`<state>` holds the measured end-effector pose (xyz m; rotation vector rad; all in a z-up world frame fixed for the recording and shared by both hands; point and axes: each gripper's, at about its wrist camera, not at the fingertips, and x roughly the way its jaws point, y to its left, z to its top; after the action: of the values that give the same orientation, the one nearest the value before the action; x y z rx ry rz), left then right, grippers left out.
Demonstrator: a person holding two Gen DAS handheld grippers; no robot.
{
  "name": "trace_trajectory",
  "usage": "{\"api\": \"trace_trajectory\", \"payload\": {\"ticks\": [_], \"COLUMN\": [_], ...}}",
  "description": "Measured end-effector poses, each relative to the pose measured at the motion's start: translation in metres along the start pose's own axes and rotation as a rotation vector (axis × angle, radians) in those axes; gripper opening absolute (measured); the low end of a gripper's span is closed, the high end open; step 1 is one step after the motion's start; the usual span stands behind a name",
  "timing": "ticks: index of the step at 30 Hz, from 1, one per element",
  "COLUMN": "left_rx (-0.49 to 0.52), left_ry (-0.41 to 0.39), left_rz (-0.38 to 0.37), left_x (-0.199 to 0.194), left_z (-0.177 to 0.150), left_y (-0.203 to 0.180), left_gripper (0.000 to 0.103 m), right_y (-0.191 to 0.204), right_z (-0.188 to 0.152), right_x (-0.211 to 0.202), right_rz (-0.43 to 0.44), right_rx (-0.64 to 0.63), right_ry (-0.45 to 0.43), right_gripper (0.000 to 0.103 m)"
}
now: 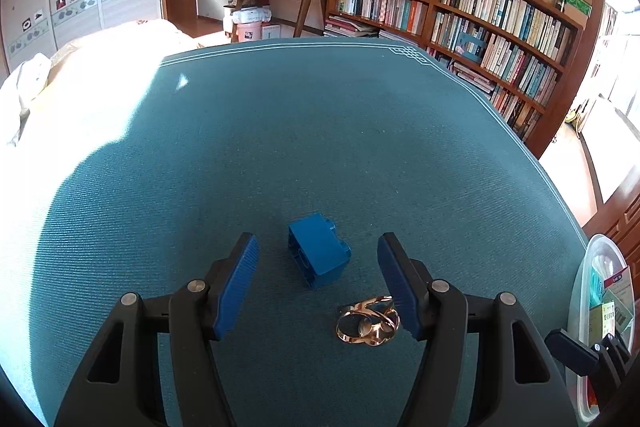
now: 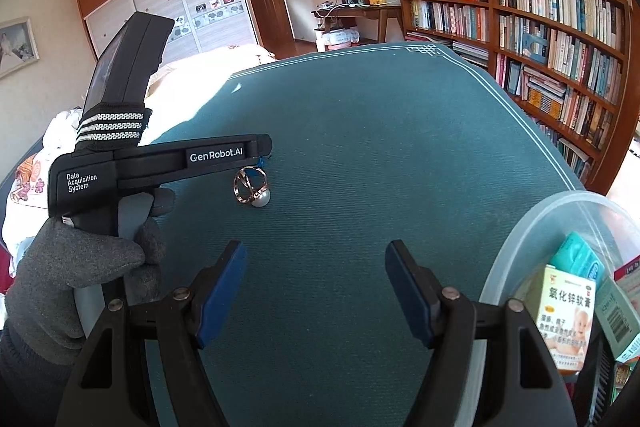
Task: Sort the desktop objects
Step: 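Grasp the blue duplo block with the left tool while the right tool grasps the gold ring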
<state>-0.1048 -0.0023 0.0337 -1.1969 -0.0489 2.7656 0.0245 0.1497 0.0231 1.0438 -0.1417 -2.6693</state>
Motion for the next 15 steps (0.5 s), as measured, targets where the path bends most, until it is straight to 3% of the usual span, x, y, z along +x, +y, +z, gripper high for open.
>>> {"api": "trace_trajectory", "payload": {"ticks": [8,9,11,12,15], "left_rx": [-0.013,-0.012,-0.006,-0.007,-0.013], "left_ry": [0.018,0.015,0.014,0.019,0.018], "left_rz": [-0.009,-0.010,-0.015,-0.017,-0.020], "left_x": [0.015,0.015,0.015,0.016,0.013], "left_z": [-0.006,-0.006,-0.006,-0.006,-0.006], "left_y": [0.004,0.005,0.007,0.007,0.011], "left_gripper": [0.065,0.062,0.040,0.034,0.029], "right_y": [0.003,0.003,0.005,0.006,0.009], "right_z": [0.000,0.000,0.000,0.000,0.004], "right_x": [0.012,0.014,0.016,0.017,0.021], "right_rz": [0.001,0.001,0.000,0.000,0.016], "right_rx": [-0.006,-0.007,-0.012,-0.014,-0.016], "right_ry": [0.021,0.024,0.029,0.031,0.039], "right_gripper": [0.076,0.076,0.076,0.076,0.076]}}
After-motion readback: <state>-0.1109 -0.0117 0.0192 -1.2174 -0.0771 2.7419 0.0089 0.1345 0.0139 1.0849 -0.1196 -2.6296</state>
